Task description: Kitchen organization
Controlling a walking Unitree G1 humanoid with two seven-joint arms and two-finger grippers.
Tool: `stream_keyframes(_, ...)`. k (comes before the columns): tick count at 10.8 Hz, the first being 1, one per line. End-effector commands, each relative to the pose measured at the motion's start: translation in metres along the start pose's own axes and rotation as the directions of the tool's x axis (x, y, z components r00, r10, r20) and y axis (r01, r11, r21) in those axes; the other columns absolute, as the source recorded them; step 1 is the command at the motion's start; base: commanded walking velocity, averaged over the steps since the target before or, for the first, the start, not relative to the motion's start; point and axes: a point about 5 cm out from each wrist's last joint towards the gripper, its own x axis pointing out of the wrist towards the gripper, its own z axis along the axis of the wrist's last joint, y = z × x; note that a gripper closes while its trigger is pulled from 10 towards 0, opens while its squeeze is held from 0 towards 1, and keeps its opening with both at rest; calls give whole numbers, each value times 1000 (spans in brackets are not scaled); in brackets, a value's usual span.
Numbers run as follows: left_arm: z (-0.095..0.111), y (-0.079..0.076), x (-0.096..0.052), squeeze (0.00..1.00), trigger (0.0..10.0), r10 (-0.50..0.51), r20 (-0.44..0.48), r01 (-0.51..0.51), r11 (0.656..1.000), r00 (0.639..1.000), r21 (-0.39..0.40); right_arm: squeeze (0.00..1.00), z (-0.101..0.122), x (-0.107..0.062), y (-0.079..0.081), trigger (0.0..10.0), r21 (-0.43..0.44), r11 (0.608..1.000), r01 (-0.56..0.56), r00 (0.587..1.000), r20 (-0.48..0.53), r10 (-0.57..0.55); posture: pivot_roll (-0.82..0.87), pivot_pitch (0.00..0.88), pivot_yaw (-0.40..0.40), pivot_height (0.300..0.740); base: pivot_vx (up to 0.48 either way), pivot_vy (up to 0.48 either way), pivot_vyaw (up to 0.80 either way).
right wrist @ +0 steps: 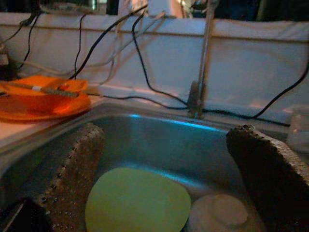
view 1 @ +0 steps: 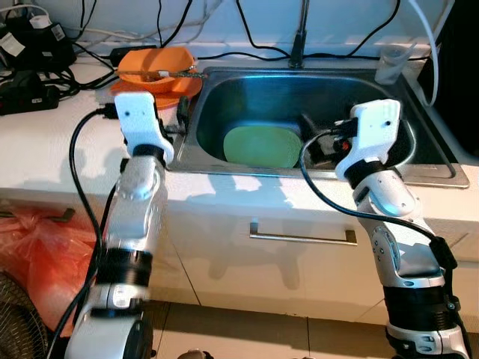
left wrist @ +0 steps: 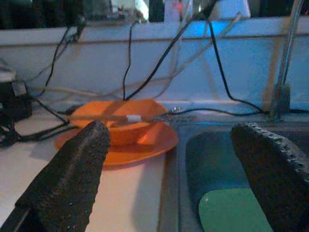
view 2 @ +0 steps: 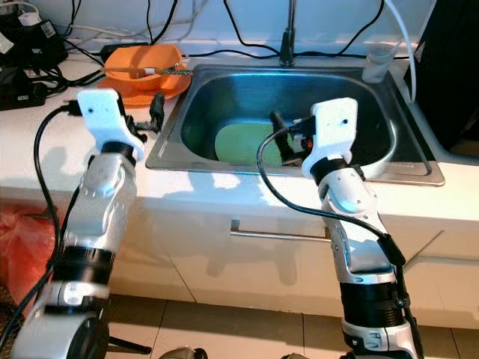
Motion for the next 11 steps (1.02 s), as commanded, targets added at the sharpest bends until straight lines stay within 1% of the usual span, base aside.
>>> stream_keyframes(1, 8, -1, -1, 0, 10000, -14, 38, 14, 1000, 999, 13, 439, 9, 2, 0, 10000, 0, 1000, 8, 999, 44, -8, -77, 0, 64, 740, 0, 0, 0)
stream_keyframes(2, 31, -7, -1, 0, 10000, -49, 155, 41, 998, 987, 51, 451, 20, 3, -1, 10000, -17, 999, 29, 994, 107, -27, -76, 0, 66, 740, 289, 0, 0)
stream_keyframes(3, 51, -8, 0, 0, 10000, -65, 236, 48, 996, 970, 78, 427, 41, 5, 0, 10000, -34, 999, 38, 981, 191, -31, -75, 0, 65, 740, 304, 0, 0)
stream_keyframes(4, 61, -8, 0, 0, 10000, -70, 268, 48, 995, 961, 87, 420, 54, 6, 2, 10000, -46, 998, 38, 971, 238, -26, -74, 0, 65, 740, 330, 0, 0)
stream_keyframes(5, 65, -8, 0, 0, 10000, -83, 283, 59, 994, 956, 91, 396, 62, 6, 6, 10000, -66, 997, 28, 963, 270, -9, -72, 0, 68, 740, 371, 0, 0)
stream_keyframes(6, 64, -9, -1, 0, 10000, -86, 283, 62, 994, 955, 91, 384, 64, 6, 8, 10000, -65, 998, 22, 961, 278, -3, -72, 0, 68, 740, 371, 0, 0)
stream_keyframes(8, 62, -16, -3, 0, 10000, -92, 275, 75, 995, 957, 71, 384, 63, 6, 10, 10000, -60, 998, 20, 961, 277, -2, -75, 0, 71, 740, 371, 0, 0)
stream_keyframes(11, 63, -17, 0, 0, 10000, -86, 274, 72, 996, 958, 60, 396, 62, 6, 12, 10000, -66, 998, 12, 963, 270, 6, -76, 0, 71, 740, 371, 0, 0)
